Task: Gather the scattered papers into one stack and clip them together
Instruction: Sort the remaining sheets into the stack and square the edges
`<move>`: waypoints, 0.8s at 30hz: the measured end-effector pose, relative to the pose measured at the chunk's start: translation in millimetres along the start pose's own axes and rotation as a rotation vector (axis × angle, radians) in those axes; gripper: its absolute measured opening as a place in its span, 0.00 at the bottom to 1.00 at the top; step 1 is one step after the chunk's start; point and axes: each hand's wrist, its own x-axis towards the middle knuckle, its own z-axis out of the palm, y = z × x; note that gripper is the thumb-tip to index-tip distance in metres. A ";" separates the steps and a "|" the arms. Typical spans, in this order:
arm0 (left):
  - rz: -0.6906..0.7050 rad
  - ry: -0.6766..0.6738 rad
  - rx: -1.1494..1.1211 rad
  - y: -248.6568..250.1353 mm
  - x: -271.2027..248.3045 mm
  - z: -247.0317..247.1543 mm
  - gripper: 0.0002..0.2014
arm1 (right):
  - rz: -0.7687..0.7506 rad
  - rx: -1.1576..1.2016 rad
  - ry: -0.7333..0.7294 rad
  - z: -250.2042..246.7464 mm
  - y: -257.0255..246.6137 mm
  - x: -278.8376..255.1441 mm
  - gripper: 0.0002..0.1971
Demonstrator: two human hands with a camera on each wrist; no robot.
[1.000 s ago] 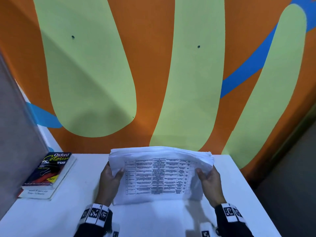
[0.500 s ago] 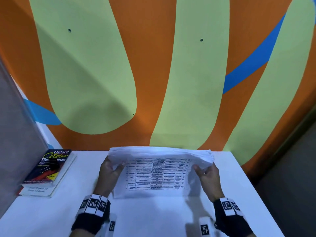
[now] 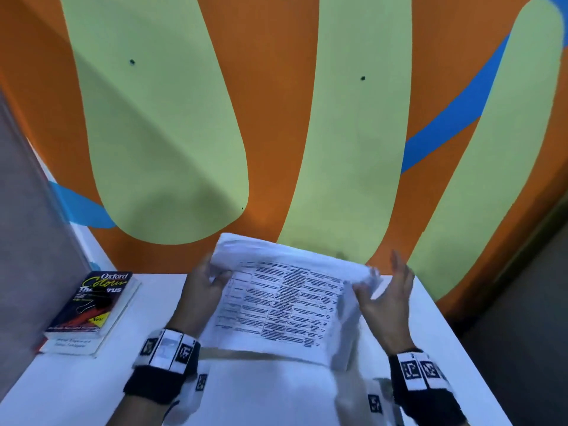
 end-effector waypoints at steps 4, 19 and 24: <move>0.235 -0.155 0.204 60.5 12.5 7.0 0.24 | -0.352 -0.154 -0.301 9.8 -70.8 22.3 0.41; 0.155 0.114 -0.262 72.4 7.8 -17.1 0.33 | 0.030 0.632 -0.256 30.5 -105.3 30.3 0.14; 0.148 0.088 -0.283 53.2 7.8 -18.5 0.36 | 0.029 0.582 -0.295 40.7 -90.6 13.2 0.19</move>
